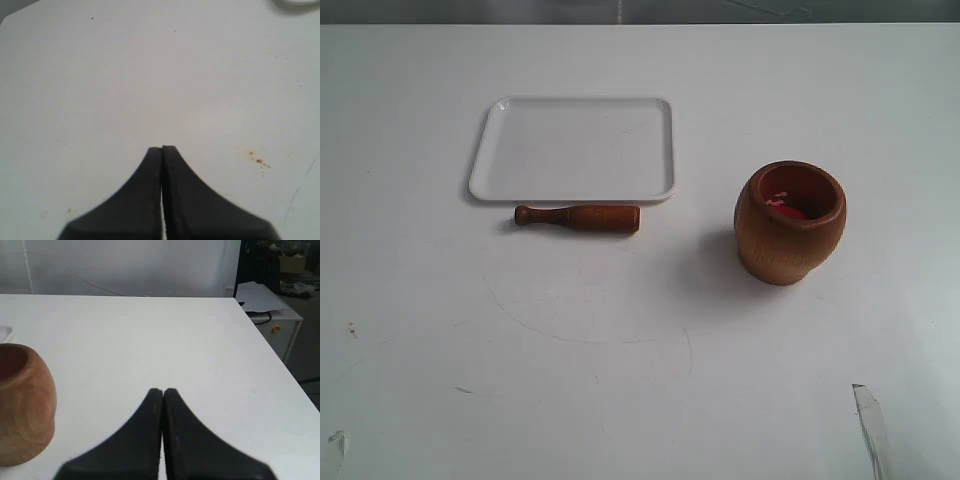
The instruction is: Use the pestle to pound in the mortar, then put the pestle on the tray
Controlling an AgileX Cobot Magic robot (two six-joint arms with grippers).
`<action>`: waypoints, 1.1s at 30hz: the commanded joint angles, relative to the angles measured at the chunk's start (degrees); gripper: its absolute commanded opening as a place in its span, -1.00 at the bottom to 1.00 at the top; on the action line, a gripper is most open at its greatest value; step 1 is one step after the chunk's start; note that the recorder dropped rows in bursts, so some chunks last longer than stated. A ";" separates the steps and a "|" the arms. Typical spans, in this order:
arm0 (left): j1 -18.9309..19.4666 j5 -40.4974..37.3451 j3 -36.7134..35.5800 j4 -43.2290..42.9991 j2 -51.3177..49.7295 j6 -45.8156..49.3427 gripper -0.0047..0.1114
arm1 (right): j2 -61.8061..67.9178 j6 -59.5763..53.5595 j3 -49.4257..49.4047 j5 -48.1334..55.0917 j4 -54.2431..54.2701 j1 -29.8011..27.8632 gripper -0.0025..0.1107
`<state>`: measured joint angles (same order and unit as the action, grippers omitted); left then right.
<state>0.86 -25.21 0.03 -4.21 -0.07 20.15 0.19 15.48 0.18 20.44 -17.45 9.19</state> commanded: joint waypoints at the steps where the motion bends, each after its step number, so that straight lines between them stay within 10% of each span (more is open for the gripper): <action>1: -0.44 0.17 -0.03 0.42 0.07 -0.47 -0.92 | -0.19 -0.27 -0.18 -0.18 -0.25 -0.02 -0.96; 13: -0.44 0.17 -0.03 0.42 0.07 -0.47 -0.92 | -0.19 -1.66 -0.18 -4.96 -8.10 -0.02 -0.96; 26: -0.44 0.17 -0.03 0.42 0.07 -0.47 -0.92 | -0.19 3.18 -0.18 -41.72 25.97 -0.02 -0.96; 33: -0.44 0.17 -0.03 0.42 0.07 -0.47 -0.92 | -0.19 6.79 -0.18 -42.72 34.93 -0.02 -0.96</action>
<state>0.86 -25.21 0.03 -4.21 -0.07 20.15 0.10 19.09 0.18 -21.54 14.46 9.19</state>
